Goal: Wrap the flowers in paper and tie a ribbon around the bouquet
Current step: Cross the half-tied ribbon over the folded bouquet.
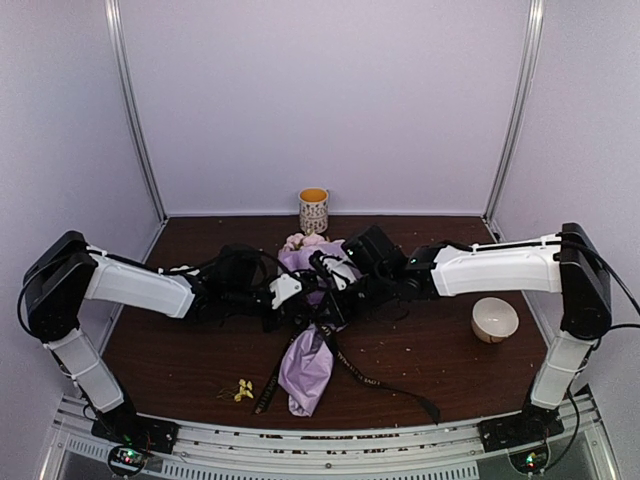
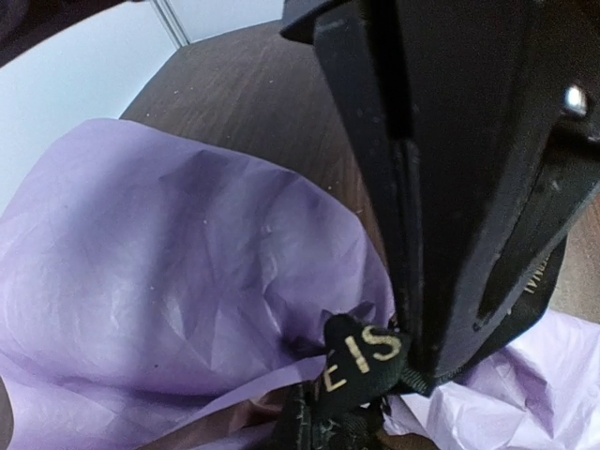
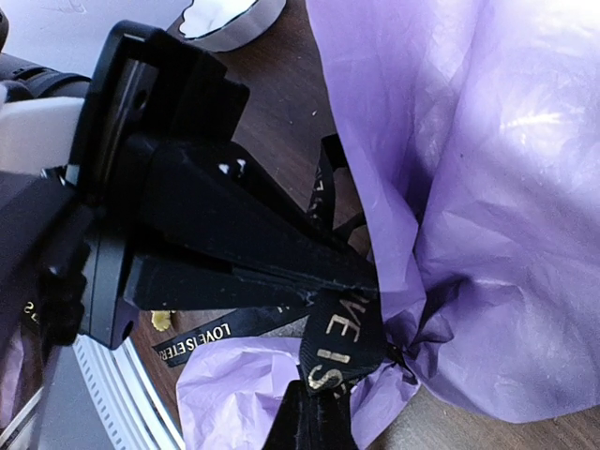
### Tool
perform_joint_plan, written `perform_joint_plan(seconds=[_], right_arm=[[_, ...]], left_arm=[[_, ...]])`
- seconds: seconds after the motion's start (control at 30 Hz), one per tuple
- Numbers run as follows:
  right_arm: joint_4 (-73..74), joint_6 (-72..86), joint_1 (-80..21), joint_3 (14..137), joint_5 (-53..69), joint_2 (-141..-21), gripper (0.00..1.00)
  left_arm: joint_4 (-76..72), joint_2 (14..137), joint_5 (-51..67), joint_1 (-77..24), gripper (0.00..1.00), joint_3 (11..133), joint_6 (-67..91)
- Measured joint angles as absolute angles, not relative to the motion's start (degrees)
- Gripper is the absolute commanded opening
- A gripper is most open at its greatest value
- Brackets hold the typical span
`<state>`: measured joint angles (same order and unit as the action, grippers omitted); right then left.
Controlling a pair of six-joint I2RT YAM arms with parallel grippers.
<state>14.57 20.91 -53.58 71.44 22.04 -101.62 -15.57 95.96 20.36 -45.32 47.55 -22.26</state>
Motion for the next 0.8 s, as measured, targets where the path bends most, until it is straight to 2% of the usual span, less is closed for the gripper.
perform_joint_plan(seconds=[0.27, 0.4, 0.5, 0.63, 0.8], right_arm=[[15.0, 19.81, -53.21, 70.63, 22.44, -100.84, 0.01], [15.31, 18.17, -52.58, 70.59, 26.22, -100.68, 0.27], [14.2, 18.52, -51.62, 68.99, 29.85, -99.55, 0.38], [10.39, 21.32, -47.07, 66.11, 33.76, -97.71, 0.39], [7.7, 23.18, -41.91, 68.12, 33.98, -98.78, 0.29]], left_arm=[[-17.87, 95.96, 18.02, -45.5, 0.0, 47.31, -20.99], [-18.98, 95.96, 16.29, -45.89, 0.0, 47.13, -20.18], [-20.16, 95.9, 15.59, -45.36, 0.0, 46.28, -19.68], [-22.31, 95.66, 15.62, -45.19, 0.0, 43.92, -18.85], [-23.77, 95.55, 16.1, -45.19, 0.0, 43.38, -18.04]])
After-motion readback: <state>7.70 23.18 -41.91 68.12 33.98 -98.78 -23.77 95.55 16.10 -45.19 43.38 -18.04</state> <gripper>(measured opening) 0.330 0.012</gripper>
